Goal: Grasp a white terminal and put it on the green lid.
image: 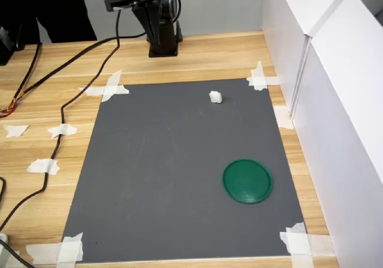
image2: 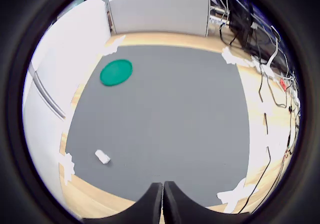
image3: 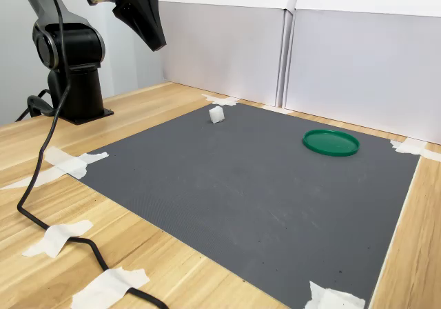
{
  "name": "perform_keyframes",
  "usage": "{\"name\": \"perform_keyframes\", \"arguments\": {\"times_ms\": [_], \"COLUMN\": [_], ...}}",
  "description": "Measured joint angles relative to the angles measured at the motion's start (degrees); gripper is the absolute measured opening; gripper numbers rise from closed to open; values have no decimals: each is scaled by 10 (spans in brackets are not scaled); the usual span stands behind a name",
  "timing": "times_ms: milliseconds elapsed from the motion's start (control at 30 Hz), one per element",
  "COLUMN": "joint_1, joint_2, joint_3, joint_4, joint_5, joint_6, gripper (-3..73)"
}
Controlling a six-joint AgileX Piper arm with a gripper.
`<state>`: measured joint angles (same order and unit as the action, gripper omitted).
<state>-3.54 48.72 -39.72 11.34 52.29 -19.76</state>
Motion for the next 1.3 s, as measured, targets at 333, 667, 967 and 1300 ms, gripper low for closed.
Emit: {"name": "perform_keyframes", "arguments": {"times_ms": [333,667,967,1300], "joint_1": [8,159,290,322], "joint_2": [106,145,228,338], "joint_3": [-65,-82,-87,-128], "joint_4": [31,-41,-43,-43], "joint_5": [48,67,48,9], "joint_6": [-49,38,79,158], "gripper": [404,709,714,715]}}
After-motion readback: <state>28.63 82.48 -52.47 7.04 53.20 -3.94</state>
